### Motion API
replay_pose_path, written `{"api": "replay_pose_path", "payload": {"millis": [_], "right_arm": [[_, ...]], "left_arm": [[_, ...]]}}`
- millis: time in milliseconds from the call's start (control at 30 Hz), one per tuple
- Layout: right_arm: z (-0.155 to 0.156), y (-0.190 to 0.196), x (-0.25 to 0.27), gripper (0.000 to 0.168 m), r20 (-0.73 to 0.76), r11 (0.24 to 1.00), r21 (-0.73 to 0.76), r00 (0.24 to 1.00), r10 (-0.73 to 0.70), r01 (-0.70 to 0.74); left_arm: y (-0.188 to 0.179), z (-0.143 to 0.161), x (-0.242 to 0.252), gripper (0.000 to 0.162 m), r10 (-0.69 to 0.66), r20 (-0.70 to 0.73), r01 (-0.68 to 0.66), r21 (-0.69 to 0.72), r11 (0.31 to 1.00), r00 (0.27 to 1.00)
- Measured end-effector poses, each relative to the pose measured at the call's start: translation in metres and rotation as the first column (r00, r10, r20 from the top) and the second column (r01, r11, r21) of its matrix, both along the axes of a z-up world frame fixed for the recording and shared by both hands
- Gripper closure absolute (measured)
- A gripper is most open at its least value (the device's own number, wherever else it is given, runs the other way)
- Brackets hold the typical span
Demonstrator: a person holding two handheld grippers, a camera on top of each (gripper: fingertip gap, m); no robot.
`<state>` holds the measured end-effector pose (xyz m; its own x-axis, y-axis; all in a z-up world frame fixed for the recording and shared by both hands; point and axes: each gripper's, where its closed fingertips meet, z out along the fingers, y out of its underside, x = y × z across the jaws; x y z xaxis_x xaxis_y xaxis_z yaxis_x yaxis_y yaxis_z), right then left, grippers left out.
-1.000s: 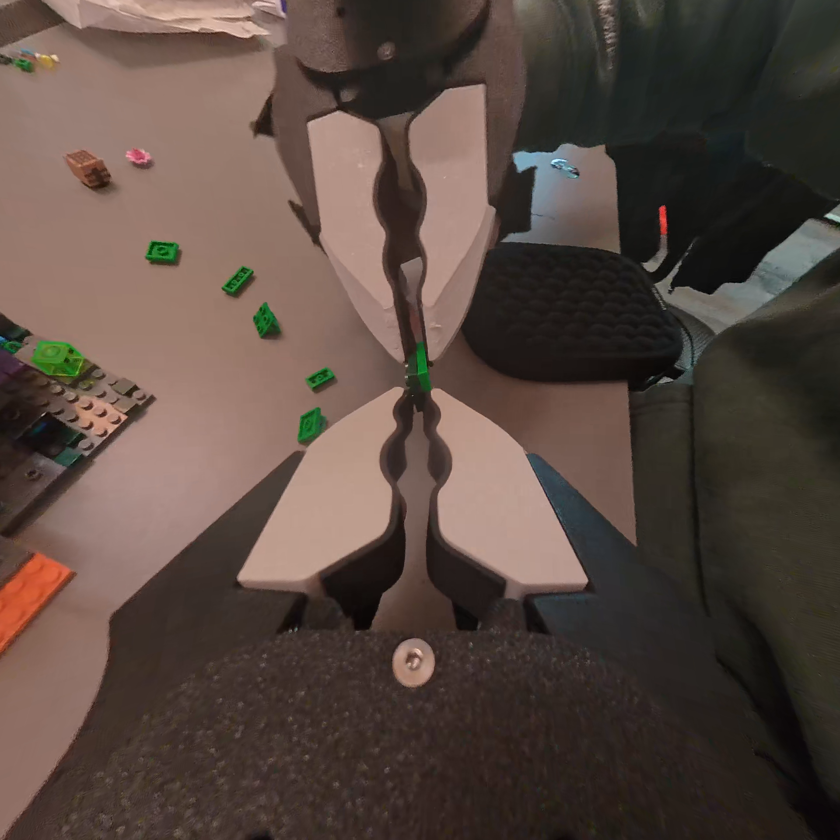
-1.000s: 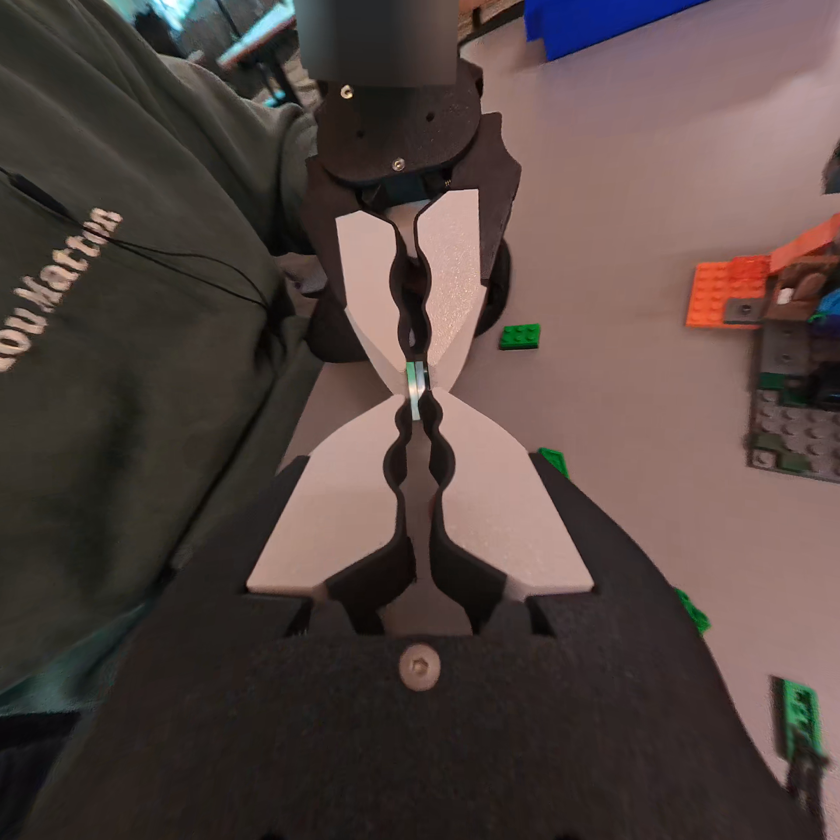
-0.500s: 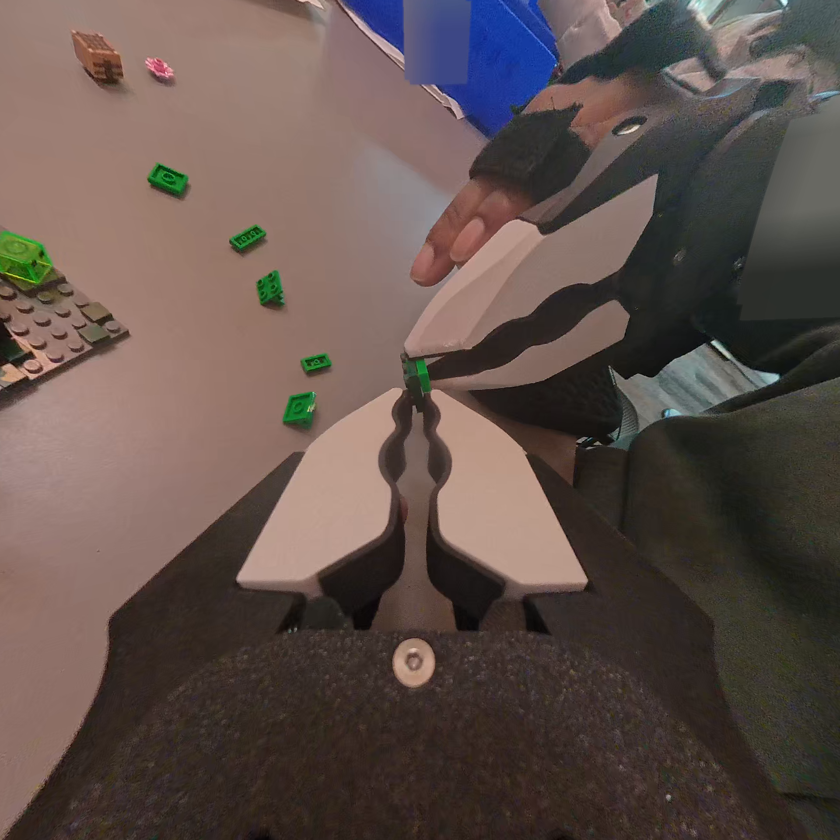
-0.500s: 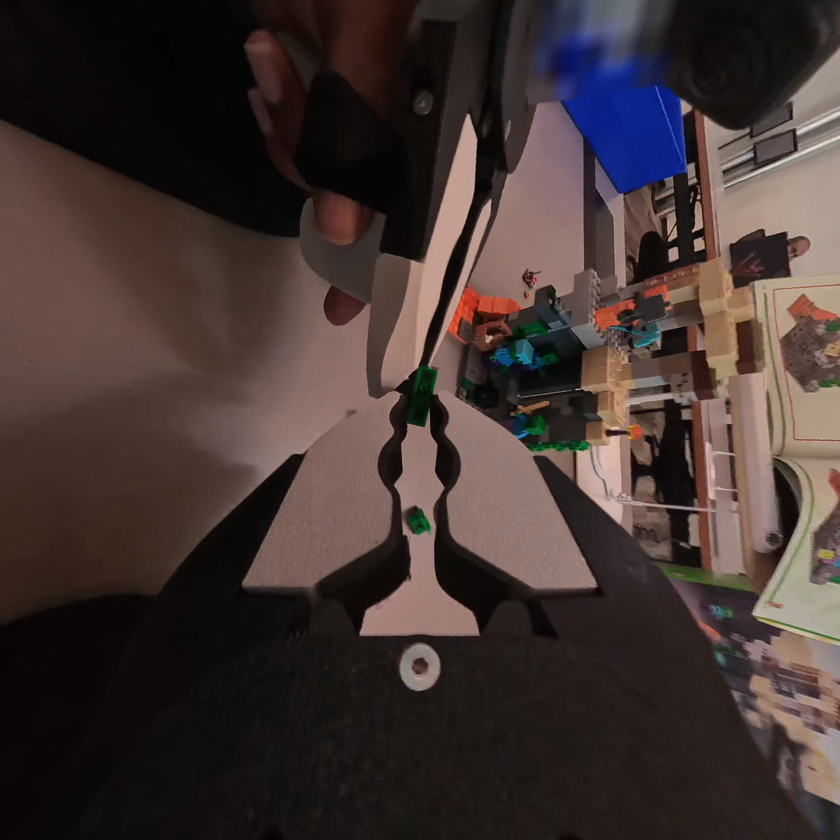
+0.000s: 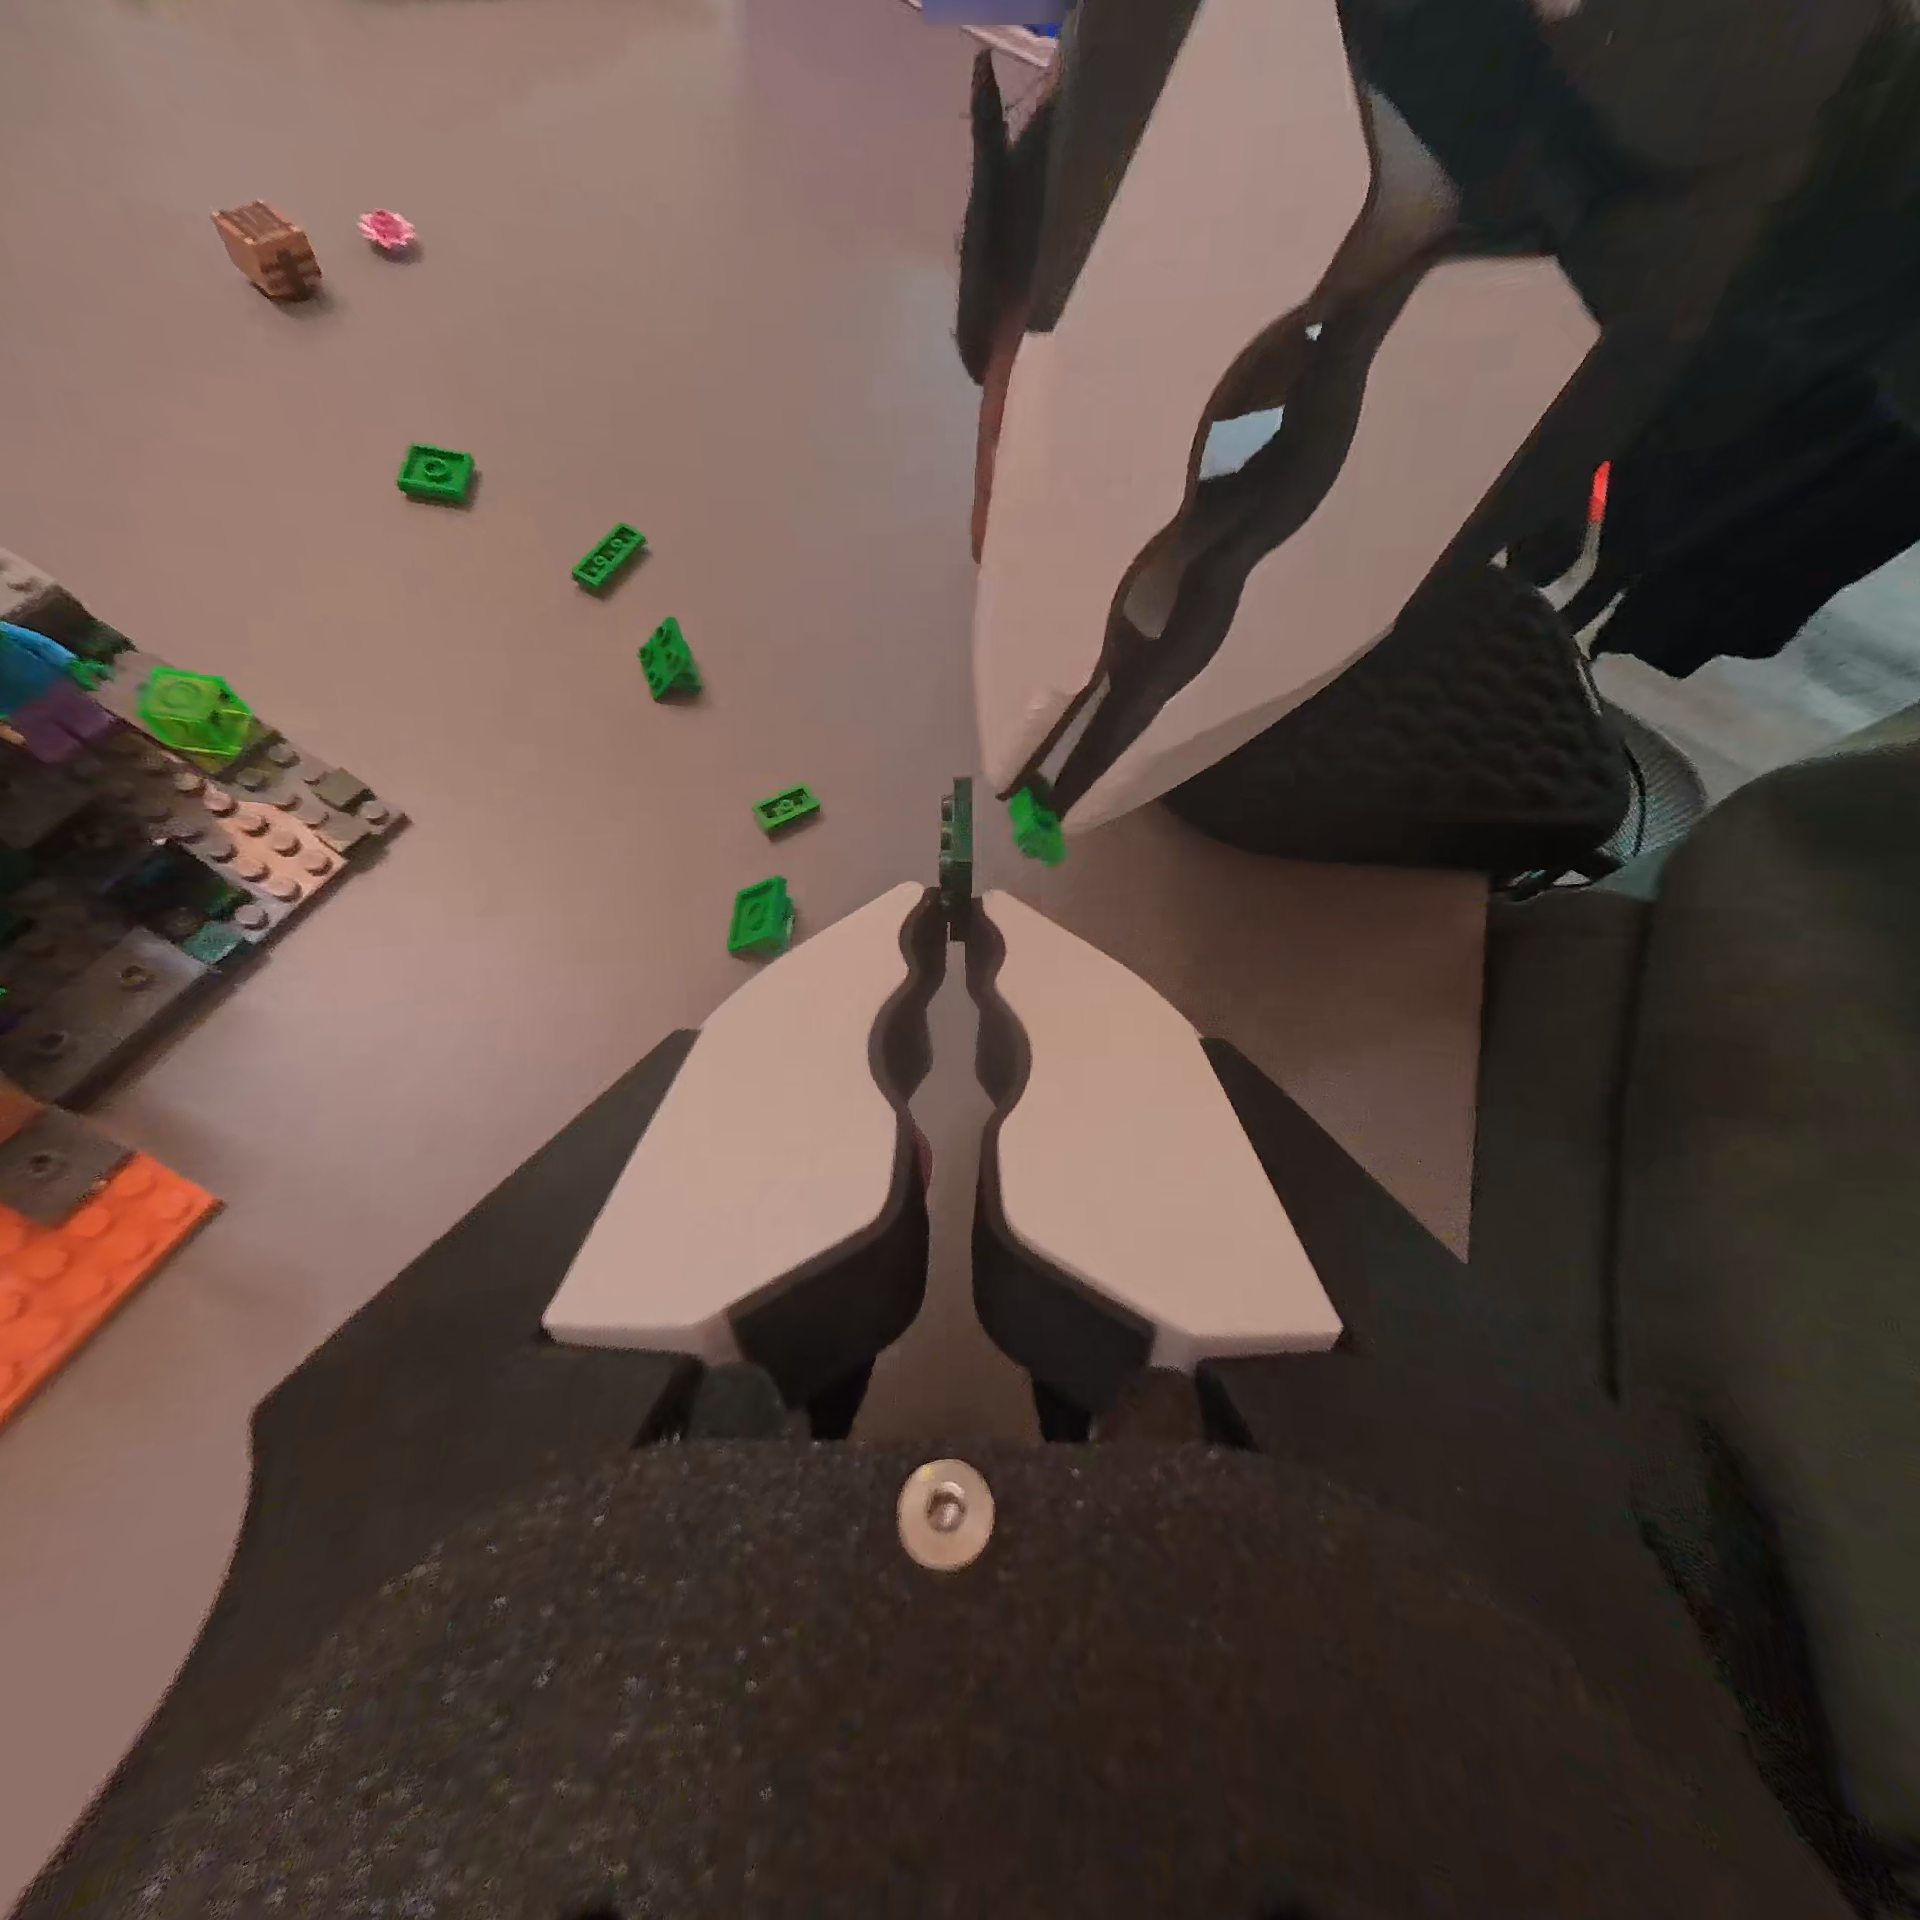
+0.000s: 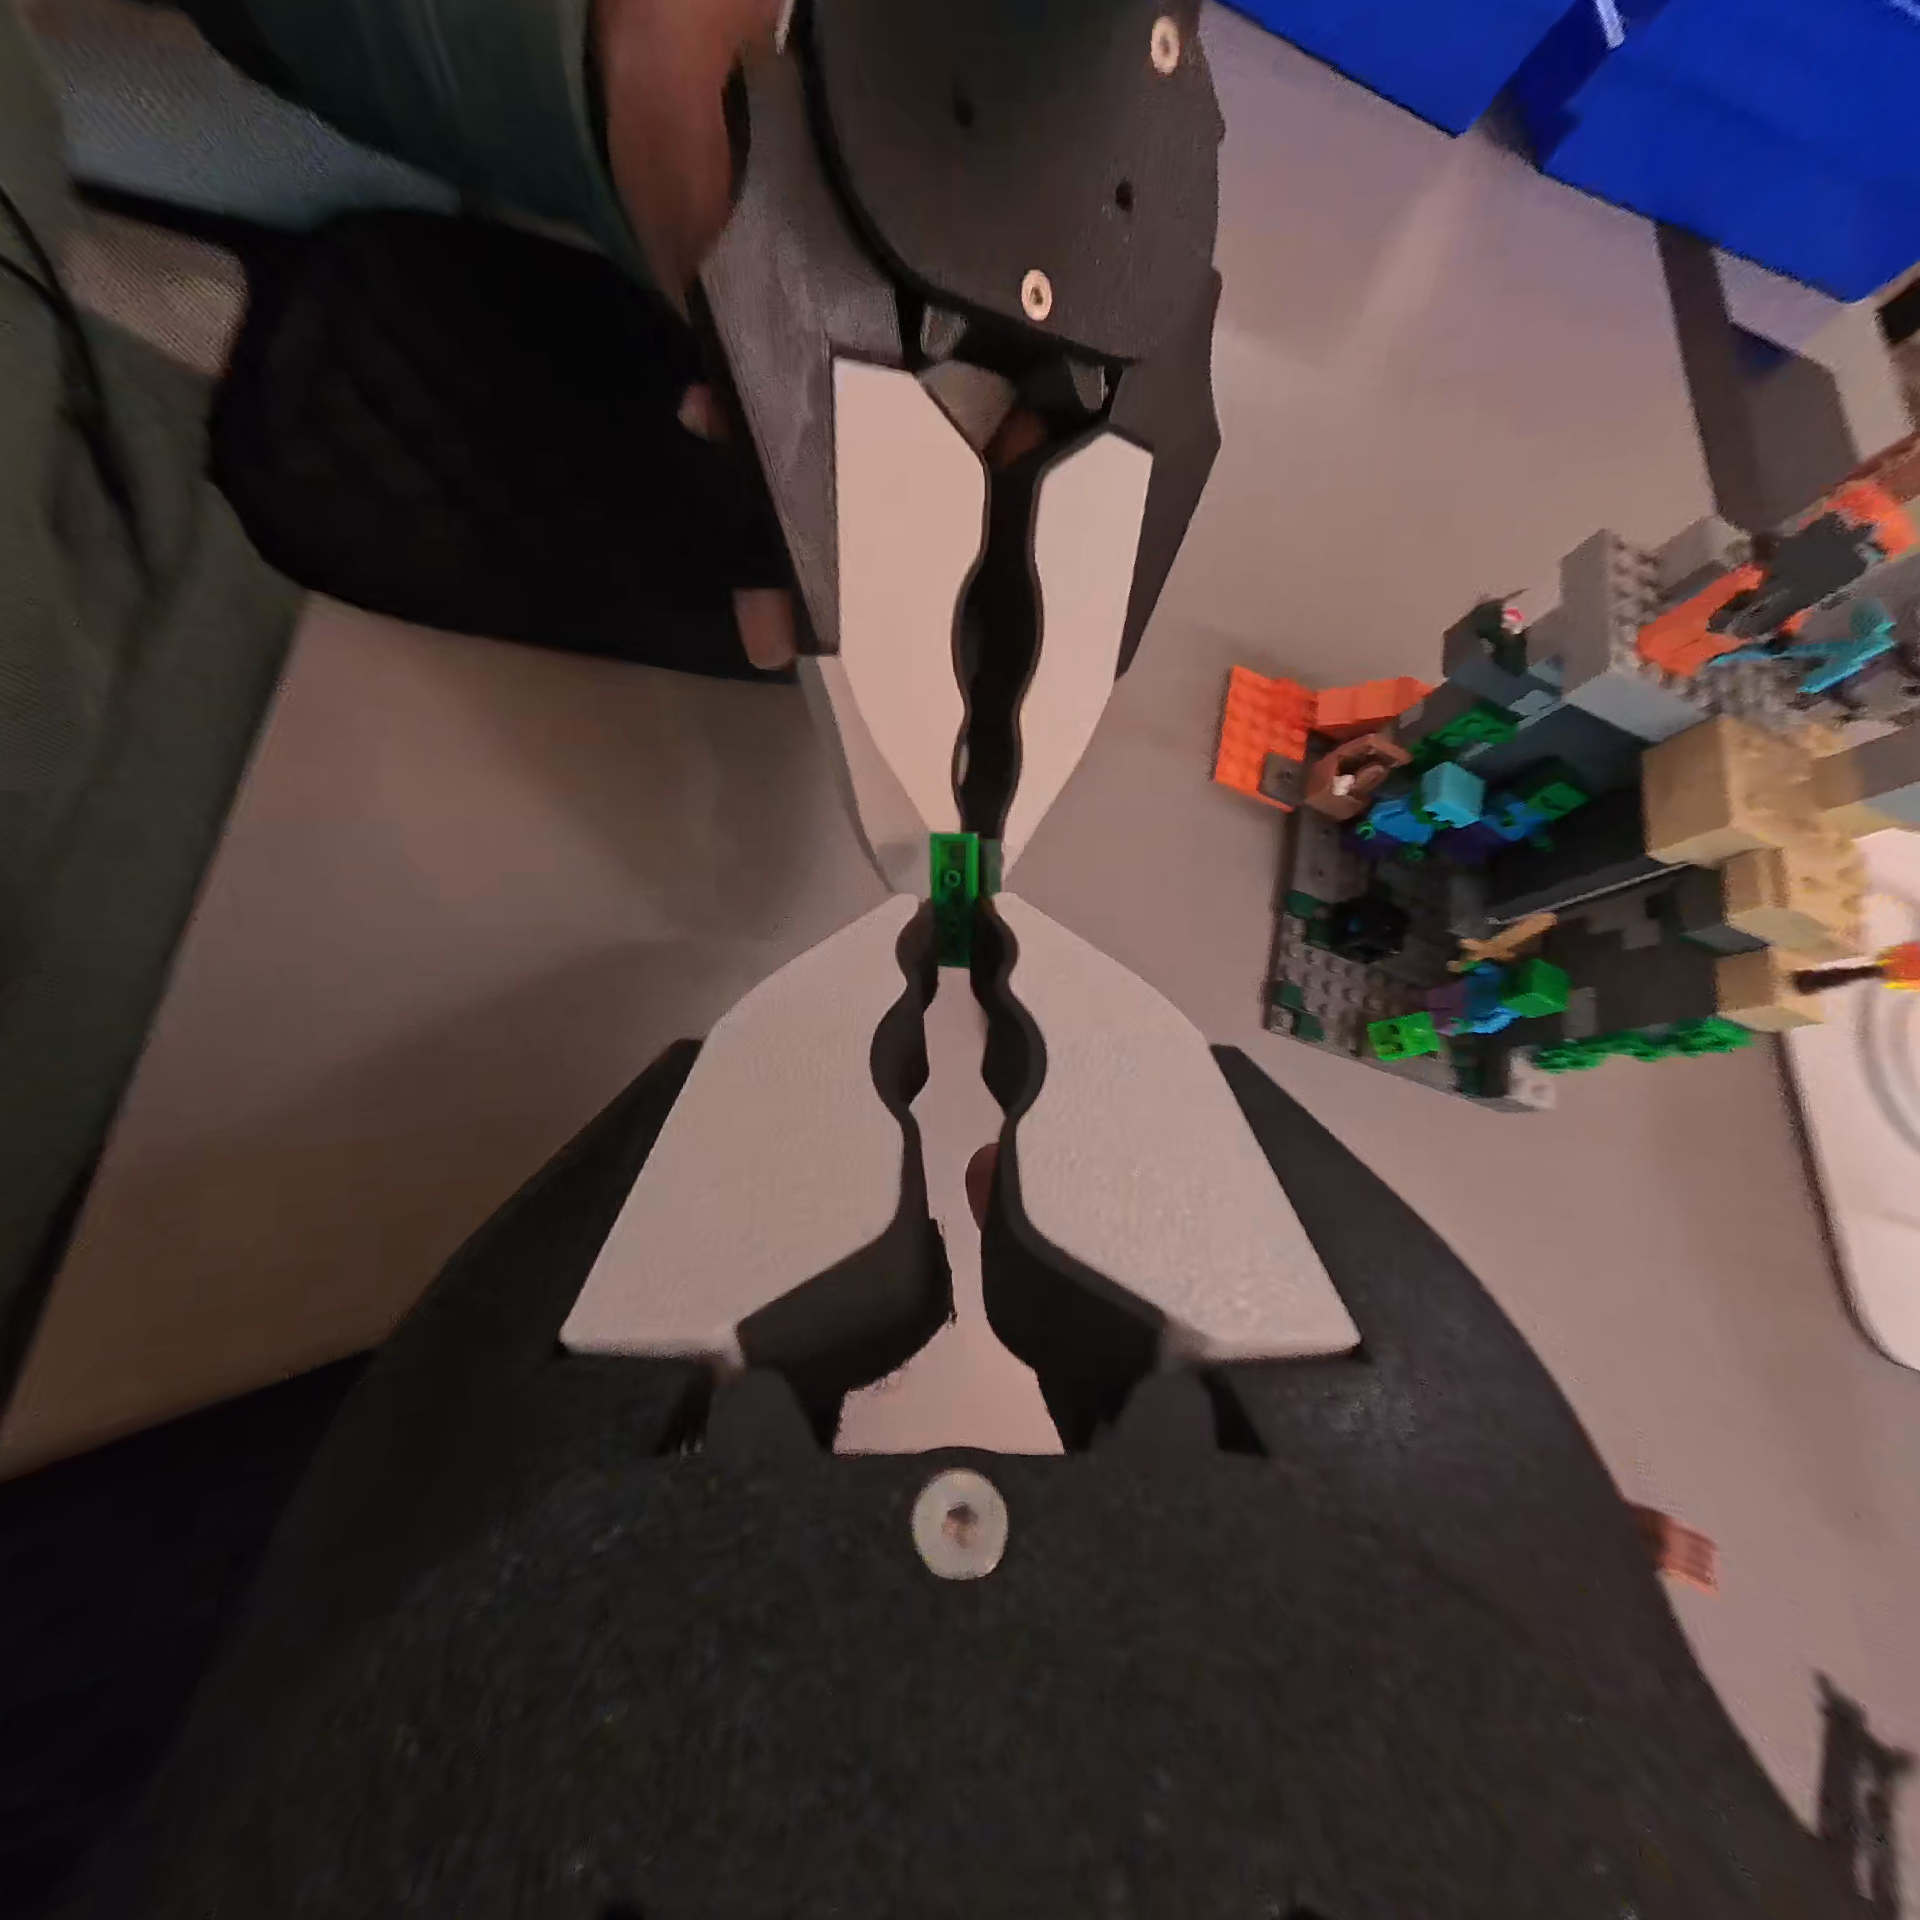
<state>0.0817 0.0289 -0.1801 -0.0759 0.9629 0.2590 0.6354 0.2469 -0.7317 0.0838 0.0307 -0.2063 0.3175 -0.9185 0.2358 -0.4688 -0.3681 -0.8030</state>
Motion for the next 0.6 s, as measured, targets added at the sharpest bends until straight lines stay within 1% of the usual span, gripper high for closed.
{"api": "replay_pose_path", "payload": {"millis": [67,133,233,267,300,367,433,467,567,600], "right_arm": [[-0.001,-0.001,0.0,0.162,-0.017,0.999,-0.047,1.0,0.002,-0.003],[0.006,-0.006,-0.001,0.162,-0.081,0.988,-0.156,0.997,0.008,-0.02],[0.018,0.002,0.007,0.162,-0.15,0.965,-0.263,0.988,-0.035,-0.005],[0.018,0.01,0.013,0.162,-0.152,0.962,-0.272,0.986,-0.072,0.028],[0.014,0.023,0.023,0.162,-0.128,0.964,-0.252,0.985,-0.117,0.082],[0.0,0.05,0.049,0.161,-0.043,0.965,-0.165,0.976,-0.215,0.205],[-0.017,0.073,0.077,0.161,0.051,0.952,-0.079,0.955,-0.293,0.296],[-0.023,0.081,0.088,0.161,0.083,0.945,-0.042,0.943,-0.322,0.326],[-0.039,0.089,0.101,0.161,0.145,0.935,-0.002,0.925,-0.352,0.356],[-0.043,0.091,0.102,0.157,0.161,0.935,0.027,0.921,-0.354,0.354]], "left_arm": [[-0.002,-0.001,0.001,0.158,-0.019,-0.004,0.019,0.009,1.0,1.0],[-0.002,0.0,0.002,0.158,-0.025,-0.004,0.025,0.026,0.999,1.0],[0.001,0.002,0.001,0.158,-0.011,0.015,0.011,0.014,1.0,1.0],[0.002,0.002,0.0,0.158,-0.002,0.025,0.002,0.007,1.0,1.0],[0.003,0.003,-0.002,0.158,0.005,0.035,-0.005,-0.004,1.0,0.999],[0.006,0.004,-0.005,0.158,0.025,0.054,-0.024,-0.023,0.999,0.998],[0.008,0.002,-0.007,0.158,0.042,0.061,-0.04,-0.036,0.999,0.997],[0.009,0.002,-0.007,0.158,0.05,0.066,-0.047,-0.039,0.998,0.997],[0.011,0.001,-0.006,0.158,0.056,0.072,-0.054,-0.039,0.998,0.996],[0.012,0.001,-0.004,0.158,0.057,0.073,-0.055,-0.036,0.998,0.996]]}}
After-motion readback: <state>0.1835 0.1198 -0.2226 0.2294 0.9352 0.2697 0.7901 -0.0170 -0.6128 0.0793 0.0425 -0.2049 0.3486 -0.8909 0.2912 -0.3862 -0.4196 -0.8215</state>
